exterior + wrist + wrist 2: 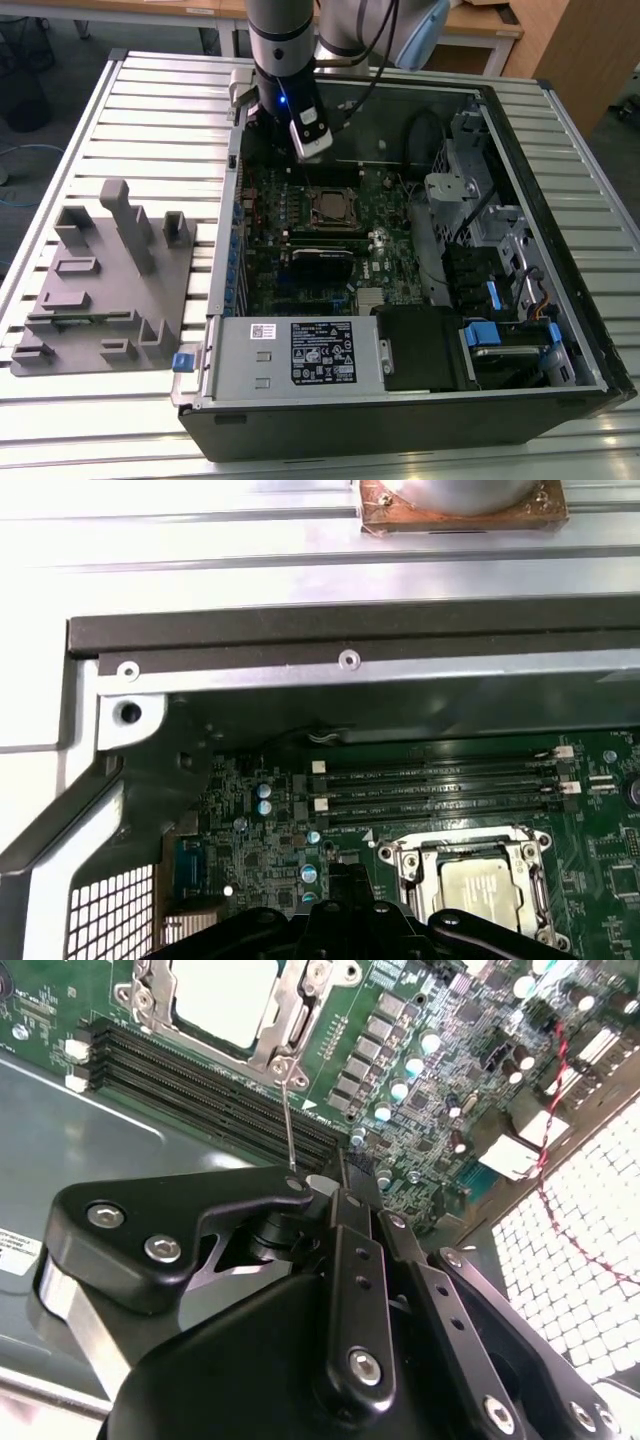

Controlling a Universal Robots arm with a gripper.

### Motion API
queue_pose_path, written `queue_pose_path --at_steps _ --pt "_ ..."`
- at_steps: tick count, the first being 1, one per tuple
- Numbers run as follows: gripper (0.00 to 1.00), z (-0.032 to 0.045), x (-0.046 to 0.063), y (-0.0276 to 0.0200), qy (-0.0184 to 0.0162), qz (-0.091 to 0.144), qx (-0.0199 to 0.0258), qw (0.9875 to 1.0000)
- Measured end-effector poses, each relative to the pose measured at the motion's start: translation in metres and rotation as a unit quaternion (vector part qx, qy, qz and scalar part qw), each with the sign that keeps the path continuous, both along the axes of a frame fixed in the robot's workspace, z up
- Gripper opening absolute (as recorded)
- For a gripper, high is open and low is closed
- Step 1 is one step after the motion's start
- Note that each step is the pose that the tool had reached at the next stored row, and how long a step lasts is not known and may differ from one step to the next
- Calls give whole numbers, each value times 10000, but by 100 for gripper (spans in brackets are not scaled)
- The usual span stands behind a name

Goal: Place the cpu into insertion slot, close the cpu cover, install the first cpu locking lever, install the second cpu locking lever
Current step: 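Install the first cpu locking lever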

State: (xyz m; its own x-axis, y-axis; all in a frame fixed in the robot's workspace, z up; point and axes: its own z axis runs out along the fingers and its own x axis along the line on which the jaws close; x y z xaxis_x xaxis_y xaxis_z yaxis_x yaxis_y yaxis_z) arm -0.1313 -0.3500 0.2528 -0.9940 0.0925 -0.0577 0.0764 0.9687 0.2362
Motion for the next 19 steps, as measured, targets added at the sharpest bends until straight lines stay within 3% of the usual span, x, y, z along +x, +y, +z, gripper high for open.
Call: queue_pose_path --at_steps 19 --pt "11 -24 26 190 0 1 -1 10000"
